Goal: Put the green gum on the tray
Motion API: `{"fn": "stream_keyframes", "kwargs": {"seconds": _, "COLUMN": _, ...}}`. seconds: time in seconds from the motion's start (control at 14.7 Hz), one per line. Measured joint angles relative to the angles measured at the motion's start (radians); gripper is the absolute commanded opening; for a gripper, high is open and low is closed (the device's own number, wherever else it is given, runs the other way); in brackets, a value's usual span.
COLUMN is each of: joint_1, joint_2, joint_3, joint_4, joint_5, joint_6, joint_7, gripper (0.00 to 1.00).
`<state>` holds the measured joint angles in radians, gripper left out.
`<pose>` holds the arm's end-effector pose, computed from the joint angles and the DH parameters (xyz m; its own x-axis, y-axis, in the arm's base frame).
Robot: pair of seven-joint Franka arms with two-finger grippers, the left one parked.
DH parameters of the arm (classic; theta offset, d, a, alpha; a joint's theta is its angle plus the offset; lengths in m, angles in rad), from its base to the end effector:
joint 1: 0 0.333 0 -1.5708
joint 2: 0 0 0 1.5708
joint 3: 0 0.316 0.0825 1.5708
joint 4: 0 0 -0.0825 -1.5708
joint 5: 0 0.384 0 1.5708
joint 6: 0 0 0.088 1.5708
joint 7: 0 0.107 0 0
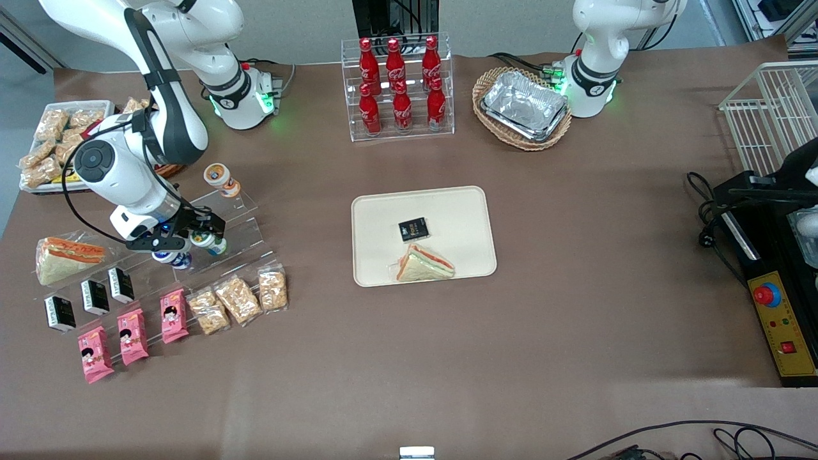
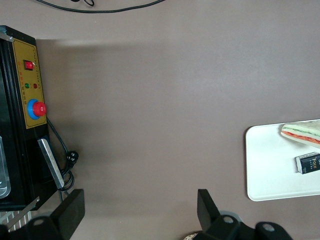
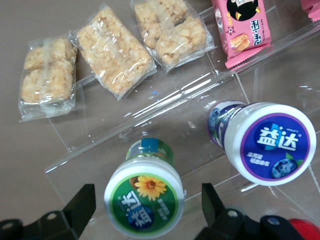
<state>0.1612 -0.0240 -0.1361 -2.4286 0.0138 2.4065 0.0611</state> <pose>0.4821 0.0123 0.3150 0.9989 -0.0462 0.0008 -0.0462 -0.9989 -0.0126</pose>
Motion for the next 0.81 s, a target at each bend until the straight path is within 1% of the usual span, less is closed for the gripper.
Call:
{"fn": "stream_keyframes", "kwargs": {"seconds": 0.07, "joint_1": 0.000, "joint_2": 0.000, "joint_3": 0.000, "joint_4": 0.000, "joint_5": 0.000, "joint_6": 0.000, "joint_7": 0.003, "gripper": 0.59}}
{"fn": "stream_keyframes", "kwargs": {"seconds": 0.14, "joint_1": 0.000, "joint_2": 0.000, "joint_3": 0.000, "joint_4": -0.001, "joint_5": 0.000, "joint_6": 0.000, "joint_7": 0.007, "gripper": 0.52}}
{"fn": "stream_keyframes", "kwargs": {"seconds": 0.81, "joint_1": 0.000, "joint_2": 0.001, "joint_3": 0.002, "joint_4": 0.001, "joint_5": 0.000, "joint_6": 0.000, "joint_7": 0.039, "gripper": 0.50}}
